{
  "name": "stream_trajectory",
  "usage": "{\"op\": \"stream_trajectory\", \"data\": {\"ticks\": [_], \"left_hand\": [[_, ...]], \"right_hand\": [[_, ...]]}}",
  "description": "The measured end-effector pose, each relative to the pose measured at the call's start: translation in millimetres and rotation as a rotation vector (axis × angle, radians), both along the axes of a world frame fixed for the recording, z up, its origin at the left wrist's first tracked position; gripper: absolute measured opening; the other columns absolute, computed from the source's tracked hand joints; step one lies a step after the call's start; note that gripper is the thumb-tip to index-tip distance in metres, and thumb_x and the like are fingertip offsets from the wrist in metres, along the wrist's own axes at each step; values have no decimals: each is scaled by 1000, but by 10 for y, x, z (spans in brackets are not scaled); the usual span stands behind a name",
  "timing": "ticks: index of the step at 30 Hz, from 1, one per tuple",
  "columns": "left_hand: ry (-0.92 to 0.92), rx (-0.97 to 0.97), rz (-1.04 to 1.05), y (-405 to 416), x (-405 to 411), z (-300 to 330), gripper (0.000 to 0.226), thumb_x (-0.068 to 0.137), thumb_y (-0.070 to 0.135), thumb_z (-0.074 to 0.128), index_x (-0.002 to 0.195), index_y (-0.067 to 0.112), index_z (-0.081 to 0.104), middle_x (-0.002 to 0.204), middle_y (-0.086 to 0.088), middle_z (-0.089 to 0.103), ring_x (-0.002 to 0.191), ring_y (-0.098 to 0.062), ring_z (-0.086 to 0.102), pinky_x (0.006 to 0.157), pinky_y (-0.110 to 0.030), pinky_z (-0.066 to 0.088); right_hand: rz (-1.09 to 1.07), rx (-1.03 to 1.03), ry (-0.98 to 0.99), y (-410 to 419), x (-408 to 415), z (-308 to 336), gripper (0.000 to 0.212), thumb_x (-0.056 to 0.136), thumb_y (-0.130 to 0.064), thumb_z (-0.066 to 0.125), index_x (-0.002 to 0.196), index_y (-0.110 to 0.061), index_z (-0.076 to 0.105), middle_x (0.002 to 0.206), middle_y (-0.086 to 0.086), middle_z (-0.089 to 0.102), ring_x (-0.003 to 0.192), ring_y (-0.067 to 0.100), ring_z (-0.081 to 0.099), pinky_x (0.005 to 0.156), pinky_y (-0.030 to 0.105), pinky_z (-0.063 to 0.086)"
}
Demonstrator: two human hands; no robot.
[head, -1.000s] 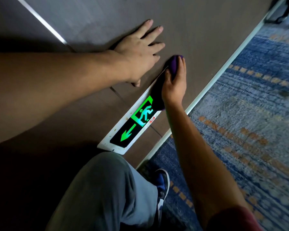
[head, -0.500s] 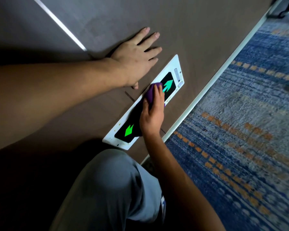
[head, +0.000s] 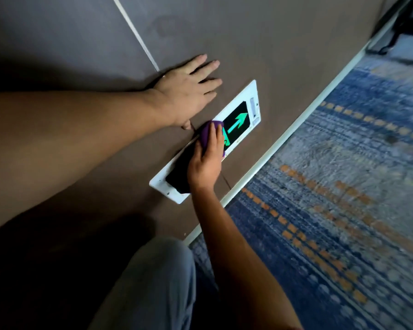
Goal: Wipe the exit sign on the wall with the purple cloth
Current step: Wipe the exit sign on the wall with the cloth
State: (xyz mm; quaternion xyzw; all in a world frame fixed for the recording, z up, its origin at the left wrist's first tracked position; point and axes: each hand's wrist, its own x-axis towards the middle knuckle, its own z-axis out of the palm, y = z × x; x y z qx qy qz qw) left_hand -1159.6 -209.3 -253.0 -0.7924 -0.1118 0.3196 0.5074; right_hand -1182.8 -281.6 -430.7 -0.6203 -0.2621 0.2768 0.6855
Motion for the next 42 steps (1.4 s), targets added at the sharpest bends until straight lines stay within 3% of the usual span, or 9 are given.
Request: {"op": "stream_trajectory", "data": {"ticks": [4,8,16,22,26,38,42], "left_hand": [[2,22,12,-53,-105,-25,106,81,74,61,162,18,22,172,-7,10,159,-38,-3,127,-56,1],[-94,0,-7,-133,-388,127,107,76,75,65,160,20,28,171,-6,16,159,-35,1,128,-55,1],[-123,64,-34,-369,-852,6,106,80,75,61,161,16,25,171,-8,16,158,-39,3,126,-59,0],[-158,84,-71,-314,-899,-45,109,79,80,56,161,16,24,171,-9,15,159,-38,2,126,-59,3],[-164,96,-88,-336,-895,-95,111,77,83,54,161,16,24,171,-10,17,158,-40,3,126,-62,4],[-157,133,-46,-374,-855,-137,111,77,80,58,161,17,22,171,-9,15,158,-41,-1,125,-65,2],[-160,114,-40,-401,-841,-133,110,79,78,60,161,16,22,171,-10,14,158,-41,-3,125,-64,2]], "right_hand": [[-33,-13,-5,-118,-417,-63,60,100,-19,52,159,-19,40,170,4,33,160,27,24,127,52,27],[-4,23,-31,-211,-492,-97,58,99,-12,55,156,-15,45,169,8,35,158,31,28,127,52,27],[-67,11,-10,56,0,-43,55,105,-17,53,158,-14,42,169,8,35,156,23,33,124,27,22],[-76,49,-15,-205,-697,-173,56,101,-8,57,155,-10,46,168,14,36,157,34,31,128,47,25],[-86,33,-48,-398,-1184,-246,54,99,-11,57,153,-11,50,166,13,39,156,38,31,126,53,28],[-154,23,-63,-20,-517,-125,50,103,-17,53,153,-22,52,168,7,38,153,28,37,122,41,36],[-154,66,-110,-103,-792,-195,51,100,-17,54,151,-18,54,167,14,38,154,37,34,124,50,33]]}}
